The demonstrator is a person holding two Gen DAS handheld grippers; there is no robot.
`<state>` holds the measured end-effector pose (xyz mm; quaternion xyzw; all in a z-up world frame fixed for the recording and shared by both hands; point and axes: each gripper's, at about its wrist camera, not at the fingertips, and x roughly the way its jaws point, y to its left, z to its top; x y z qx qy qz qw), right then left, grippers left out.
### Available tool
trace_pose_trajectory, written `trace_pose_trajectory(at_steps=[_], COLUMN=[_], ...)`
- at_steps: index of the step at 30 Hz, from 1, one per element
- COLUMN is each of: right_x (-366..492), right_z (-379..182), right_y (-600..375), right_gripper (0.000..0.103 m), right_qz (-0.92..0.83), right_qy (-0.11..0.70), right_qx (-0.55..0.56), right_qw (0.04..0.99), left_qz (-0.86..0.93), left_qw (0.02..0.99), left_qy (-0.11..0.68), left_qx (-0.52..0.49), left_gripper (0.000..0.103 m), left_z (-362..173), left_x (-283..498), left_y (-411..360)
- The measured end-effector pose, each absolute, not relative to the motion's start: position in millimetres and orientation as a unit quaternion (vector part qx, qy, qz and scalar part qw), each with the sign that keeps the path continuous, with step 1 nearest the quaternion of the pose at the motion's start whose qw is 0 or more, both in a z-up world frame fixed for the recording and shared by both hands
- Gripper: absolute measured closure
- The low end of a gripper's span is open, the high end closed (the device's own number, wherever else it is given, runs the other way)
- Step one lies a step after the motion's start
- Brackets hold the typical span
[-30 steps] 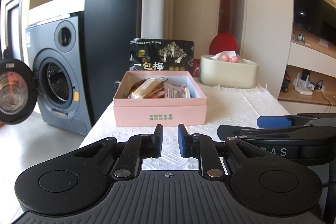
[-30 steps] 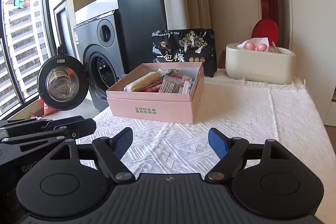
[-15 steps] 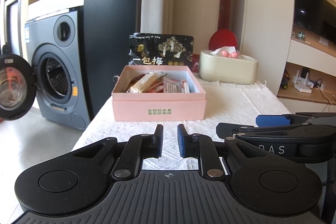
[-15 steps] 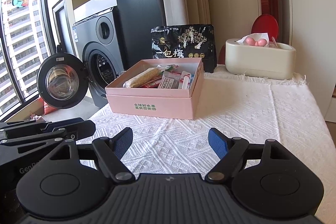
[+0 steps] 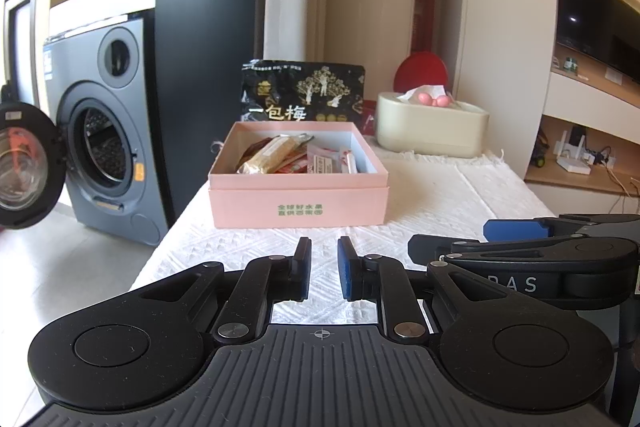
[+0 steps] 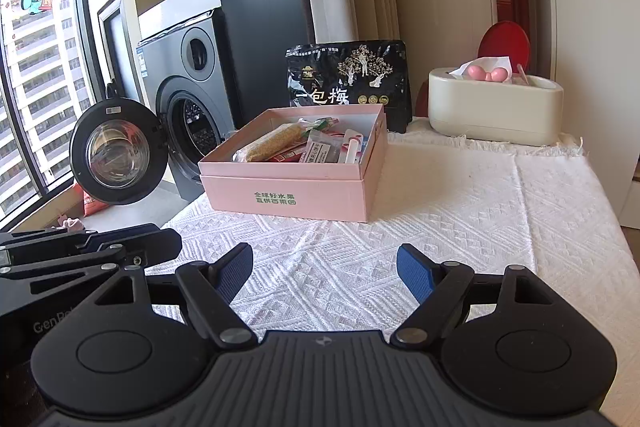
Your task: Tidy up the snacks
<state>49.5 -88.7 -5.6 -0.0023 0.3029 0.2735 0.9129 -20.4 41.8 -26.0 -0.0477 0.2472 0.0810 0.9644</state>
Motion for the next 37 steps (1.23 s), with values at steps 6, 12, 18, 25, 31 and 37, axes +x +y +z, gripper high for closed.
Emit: trace_pose_trajectory(at_steps=[6,12,18,25,31,37], right_x=[50,50,50,50,53,67], right_z=[-7,-7,-7,-8,-9,-22], right_y=[-89,-89,-89,-89,-87,-67], right_gripper=[0.023,0.023,0.023,0.023,0.023,0.020], right_qz=[0.273,0.272,0.273,0.272,0.265,0.278], right_qy=[0.306,0.306,0.305,0.304,0.309,0.303], right_qx=[-0.003,-0.002,-0.003,-0.003,-0.002,-0.054], right_qw=[0.912,0.912,0.912,0.913,0.913,0.910], left_qz=[0.081,0.081,0.081,0.079,0.069,0.129], left_qw=[0.964,0.964,0.964,0.964,0.965,0.938], left_qy=[0.249,0.249,0.249,0.249,0.245,0.259], left_qx=[-0.050,-0.051,-0.051,-0.050,-0.062,-0.190], left_gripper=[0.085,0.085,0.085,0.085,0.085,0.085], left_z=[-26,-26,-27,-28,-30,-38], left_x=[-21,-21,-21,-20,-20,-8], left_y=[41,41,41,41,43,107])
